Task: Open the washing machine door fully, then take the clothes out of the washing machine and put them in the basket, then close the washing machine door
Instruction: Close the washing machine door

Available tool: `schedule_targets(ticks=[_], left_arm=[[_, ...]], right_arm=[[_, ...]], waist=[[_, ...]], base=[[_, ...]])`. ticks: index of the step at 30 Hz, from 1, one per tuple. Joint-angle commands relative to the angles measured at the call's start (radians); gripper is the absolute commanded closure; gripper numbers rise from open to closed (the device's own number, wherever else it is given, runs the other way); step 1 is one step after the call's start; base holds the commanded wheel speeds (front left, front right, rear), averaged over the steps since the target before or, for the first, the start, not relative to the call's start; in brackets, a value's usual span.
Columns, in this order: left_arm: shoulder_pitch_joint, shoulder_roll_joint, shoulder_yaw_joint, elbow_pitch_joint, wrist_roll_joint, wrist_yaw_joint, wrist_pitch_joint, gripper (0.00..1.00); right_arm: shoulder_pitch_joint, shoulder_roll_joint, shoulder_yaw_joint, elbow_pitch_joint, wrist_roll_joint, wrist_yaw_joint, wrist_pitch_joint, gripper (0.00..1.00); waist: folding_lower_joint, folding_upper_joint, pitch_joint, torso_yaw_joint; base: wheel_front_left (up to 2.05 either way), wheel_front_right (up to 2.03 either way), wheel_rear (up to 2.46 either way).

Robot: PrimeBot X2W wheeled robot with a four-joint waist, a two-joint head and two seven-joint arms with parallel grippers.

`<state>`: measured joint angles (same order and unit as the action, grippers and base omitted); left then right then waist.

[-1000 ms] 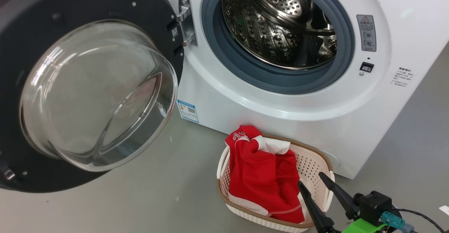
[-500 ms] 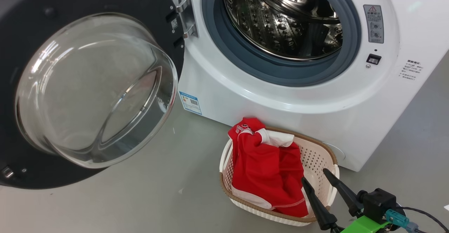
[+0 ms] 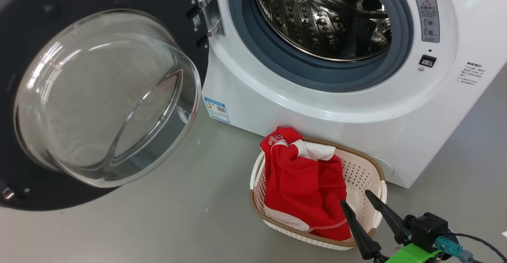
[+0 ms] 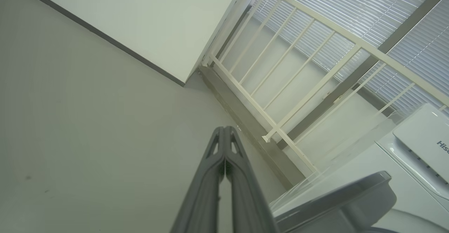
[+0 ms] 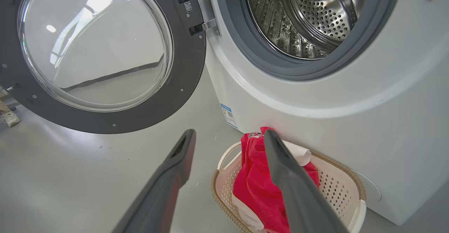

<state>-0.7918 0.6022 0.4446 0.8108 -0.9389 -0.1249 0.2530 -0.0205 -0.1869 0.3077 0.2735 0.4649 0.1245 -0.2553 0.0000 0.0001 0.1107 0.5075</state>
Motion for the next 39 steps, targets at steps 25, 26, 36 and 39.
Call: schedule_targets(ticks=[25, 26, 36, 39], left_arm=[[-0.047, 0.069, -0.061, 0.113, -0.160, -0.006, 0.425, 1.00], [-0.044, 0.068, -0.063, 0.110, -0.163, -0.006, 0.427, 1.00], [0.009, 0.063, -0.099, 0.022, -0.211, -0.006, 0.522, 1.00], [0.035, 0.069, -0.104, -0.023, -0.235, -0.006, 0.549, 1.00]], right_arm=[[-0.022, -0.021, 0.000, -0.039, -0.029, 0.006, -0.006, 0.00], [-0.023, -0.021, 0.000, -0.039, -0.029, 0.006, -0.006, 0.00], [-0.028, -0.019, -0.005, -0.037, -0.029, 0.006, -0.006, 0.00], [-0.026, -0.014, -0.007, -0.037, -0.029, 0.006, -0.006, 0.00]], waist=[[0.0000, -0.0001, 0.066, -0.005], [0.0000, -0.0001, 0.067, -0.005], [0.0000, -0.0001, 0.058, -0.013], [0.0000, -0.0001, 0.052, -0.017]], base=[[0.00, 0.00, 0.00], [0.00, 0.00, 0.00], [0.00, 0.00, 0.00], [0.00, 0.00, 0.00]])
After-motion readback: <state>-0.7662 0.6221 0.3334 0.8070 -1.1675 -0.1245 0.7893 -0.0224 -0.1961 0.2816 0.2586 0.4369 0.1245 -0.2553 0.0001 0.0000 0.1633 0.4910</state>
